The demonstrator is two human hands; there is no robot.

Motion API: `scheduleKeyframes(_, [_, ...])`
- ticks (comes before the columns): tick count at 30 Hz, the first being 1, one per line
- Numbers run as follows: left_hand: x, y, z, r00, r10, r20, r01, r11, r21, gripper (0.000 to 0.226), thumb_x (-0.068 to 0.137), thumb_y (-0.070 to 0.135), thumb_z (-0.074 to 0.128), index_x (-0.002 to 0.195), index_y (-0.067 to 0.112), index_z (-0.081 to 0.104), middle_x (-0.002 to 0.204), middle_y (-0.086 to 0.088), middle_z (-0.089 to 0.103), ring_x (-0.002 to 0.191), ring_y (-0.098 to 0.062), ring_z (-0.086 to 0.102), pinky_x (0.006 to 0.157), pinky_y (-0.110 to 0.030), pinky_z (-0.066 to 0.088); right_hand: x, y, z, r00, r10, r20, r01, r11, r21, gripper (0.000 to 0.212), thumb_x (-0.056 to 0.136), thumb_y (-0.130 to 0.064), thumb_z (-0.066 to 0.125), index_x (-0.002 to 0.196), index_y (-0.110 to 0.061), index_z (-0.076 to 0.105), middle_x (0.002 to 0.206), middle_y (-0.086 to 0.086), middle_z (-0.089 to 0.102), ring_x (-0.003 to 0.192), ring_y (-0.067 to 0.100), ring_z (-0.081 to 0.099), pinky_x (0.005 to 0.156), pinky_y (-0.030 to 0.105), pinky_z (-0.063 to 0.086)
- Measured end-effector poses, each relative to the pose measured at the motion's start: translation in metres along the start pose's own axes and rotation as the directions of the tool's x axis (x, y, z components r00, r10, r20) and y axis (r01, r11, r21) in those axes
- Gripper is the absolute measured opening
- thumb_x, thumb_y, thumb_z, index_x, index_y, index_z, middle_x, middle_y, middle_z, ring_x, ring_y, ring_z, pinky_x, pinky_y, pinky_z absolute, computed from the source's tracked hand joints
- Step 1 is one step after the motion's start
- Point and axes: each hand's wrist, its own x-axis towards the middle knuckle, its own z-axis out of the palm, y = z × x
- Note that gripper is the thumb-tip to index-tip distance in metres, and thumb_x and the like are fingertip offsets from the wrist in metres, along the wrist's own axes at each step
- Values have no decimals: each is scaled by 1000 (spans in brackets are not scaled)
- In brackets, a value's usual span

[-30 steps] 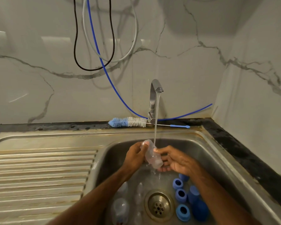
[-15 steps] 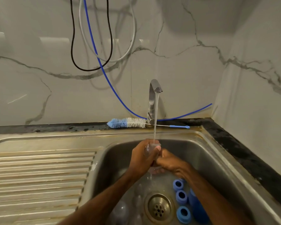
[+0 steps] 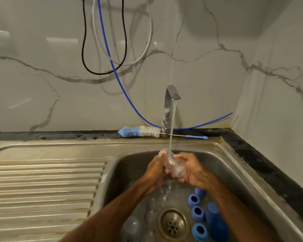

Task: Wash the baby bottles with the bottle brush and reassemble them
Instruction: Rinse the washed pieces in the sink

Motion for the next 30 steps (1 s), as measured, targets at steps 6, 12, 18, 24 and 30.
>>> scheduleKeyframes(6, [-6, 4, -4, 962, 274, -15, -269, 952, 146, 38, 100, 39, 58, 124, 9, 66, 112, -13, 74, 102, -31, 72, 90, -49, 60, -1, 2, -3, 997, -41, -64, 40, 999, -4, 52, 91, -37, 57, 122, 3, 63, 98, 23, 70, 65, 23, 60, 54, 30, 45])
scheduleKeyframes(12, [-4, 1, -7, 942, 328, -77, -310, 933, 185, 56, 88, 48, 64, 137, 22, 60, 125, -10, 71, 114, -24, 70, 97, -48, 58, 0, 5, 7, 979, -146, -143, 140, 989, -51, 48, 83, -34, 77, 116, 0, 69, 100, 19, 74, 74, 20, 64, 61, 28, 52])
scheduleKeyframes(18, [-7, 9, -8, 967, 245, 75, -254, 957, 137, 41, 107, 36, 48, 129, 6, 64, 124, -19, 70, 117, -35, 67, 98, -47, 56, -2, 1, -8, 994, 6, -109, 4, 996, 90, 58, 95, -55, 55, 117, -2, 63, 76, 12, 65, 43, 8, 40, 35, 15, 30])
scheduleKeyframes(24, [-9, 9, -9, 939, 342, 27, -339, 911, 235, 31, 105, 29, 52, 123, 9, 68, 114, -15, 74, 104, -30, 72, 84, -35, 61, 3, 5, 0, 952, -145, -269, 111, 984, -137, 55, 95, -58, 56, 116, -8, 68, 84, 12, 76, 58, 16, 62, 48, 23, 49])
scheduleKeyframes(30, [-1, 10, -11, 949, 309, -65, -295, 940, 171, 45, 95, 40, 56, 124, 7, 62, 109, -13, 75, 98, -25, 75, 77, -32, 61, 2, 5, 14, 966, -173, -190, 122, 960, -252, 47, 95, -50, 61, 113, -7, 68, 92, 10, 75, 53, 7, 48, 46, 21, 38])
